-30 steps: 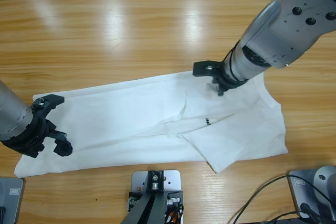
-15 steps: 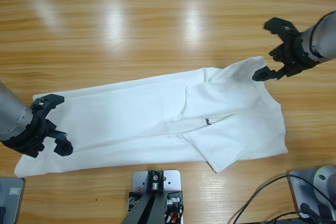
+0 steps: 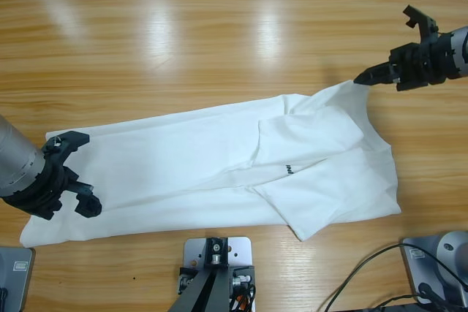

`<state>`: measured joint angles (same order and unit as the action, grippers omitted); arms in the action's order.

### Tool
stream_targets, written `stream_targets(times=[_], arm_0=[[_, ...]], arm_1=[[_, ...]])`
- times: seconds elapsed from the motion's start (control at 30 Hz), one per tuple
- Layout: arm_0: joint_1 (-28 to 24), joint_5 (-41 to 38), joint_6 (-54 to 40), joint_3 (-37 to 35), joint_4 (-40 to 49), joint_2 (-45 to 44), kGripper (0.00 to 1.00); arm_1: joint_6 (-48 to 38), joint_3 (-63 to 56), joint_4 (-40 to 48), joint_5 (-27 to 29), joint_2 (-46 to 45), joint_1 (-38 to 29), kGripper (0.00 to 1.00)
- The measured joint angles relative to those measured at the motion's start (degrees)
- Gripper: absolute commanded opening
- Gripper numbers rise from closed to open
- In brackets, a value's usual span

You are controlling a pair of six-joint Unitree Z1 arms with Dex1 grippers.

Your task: Fold clothes

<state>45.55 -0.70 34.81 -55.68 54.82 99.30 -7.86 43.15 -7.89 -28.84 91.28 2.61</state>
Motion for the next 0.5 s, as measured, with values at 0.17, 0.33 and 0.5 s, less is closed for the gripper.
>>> stream_targets(times=[0.17, 0.33, 0.5], arm_0=[[0.02, 0.0, 0.0, 0.01, -1.57, -0.98, 0.885], [0.13, 0.0, 0.0, 0.02, -2.34, -2.11, 0.884], [0.19, 0.0, 0.0, 0.41, -2.4, -2.55, 0.885]], arm_1=[[-0.01, -3.25, 2.09, -2.06, 0.32, 0.0, 0.595], [-0.03, -3.93, 8.04, -2.9, 4.74, 0.0, 0.494], [-0.03, -3.93, 12.53, -3.39, 9.1, 0.03, 0.0]])
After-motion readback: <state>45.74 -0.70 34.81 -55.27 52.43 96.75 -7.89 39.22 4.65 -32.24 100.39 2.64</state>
